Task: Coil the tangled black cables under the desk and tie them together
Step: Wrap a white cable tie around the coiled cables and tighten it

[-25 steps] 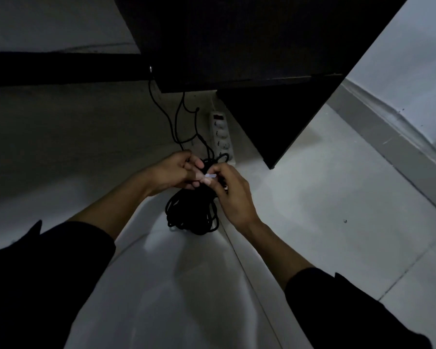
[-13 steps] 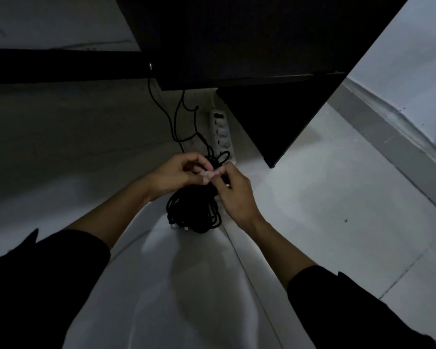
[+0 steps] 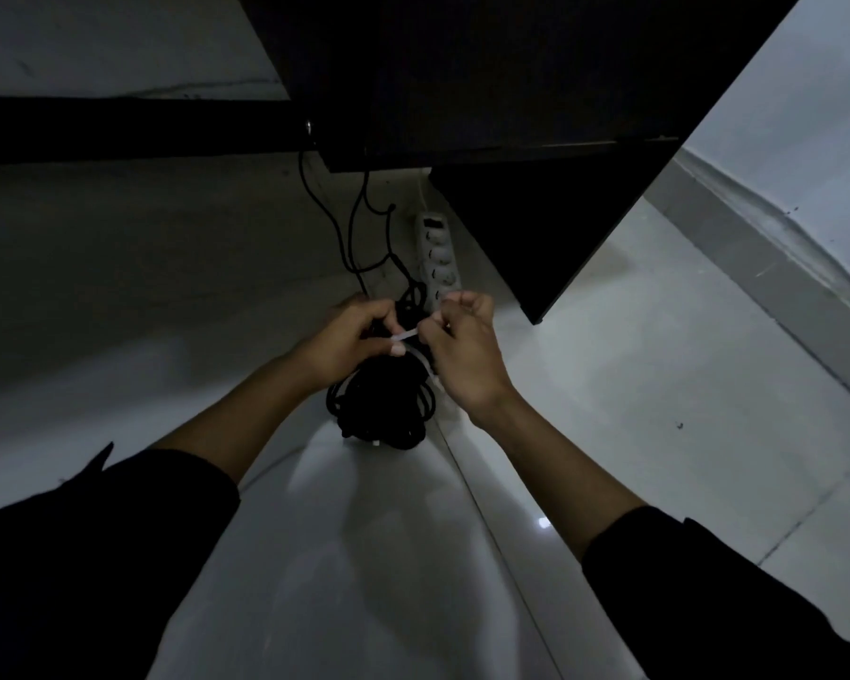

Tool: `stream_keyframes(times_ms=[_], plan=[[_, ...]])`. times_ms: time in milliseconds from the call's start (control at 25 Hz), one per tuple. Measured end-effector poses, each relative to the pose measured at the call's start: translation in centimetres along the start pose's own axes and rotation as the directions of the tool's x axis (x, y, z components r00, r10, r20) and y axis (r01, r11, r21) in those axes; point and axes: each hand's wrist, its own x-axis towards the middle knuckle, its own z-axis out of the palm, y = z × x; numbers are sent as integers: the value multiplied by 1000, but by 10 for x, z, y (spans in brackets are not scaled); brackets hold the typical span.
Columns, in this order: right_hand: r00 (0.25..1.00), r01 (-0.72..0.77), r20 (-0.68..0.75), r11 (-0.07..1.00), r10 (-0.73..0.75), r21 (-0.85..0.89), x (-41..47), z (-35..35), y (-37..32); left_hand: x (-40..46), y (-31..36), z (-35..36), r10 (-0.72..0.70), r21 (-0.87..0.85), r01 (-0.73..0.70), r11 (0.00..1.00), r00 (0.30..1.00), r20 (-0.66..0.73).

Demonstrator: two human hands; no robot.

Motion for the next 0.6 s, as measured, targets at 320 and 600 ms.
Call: stream_keyframes(times_ms=[320,600], plan=[[995,30,103,937,6,-347,3,-4,-15,-5,4,3,-65,86,66,994,998,-19],[958,-143,231,982,168,-120,2,-10,-24,-15,7,7,-76,164,92,982,992,-101]])
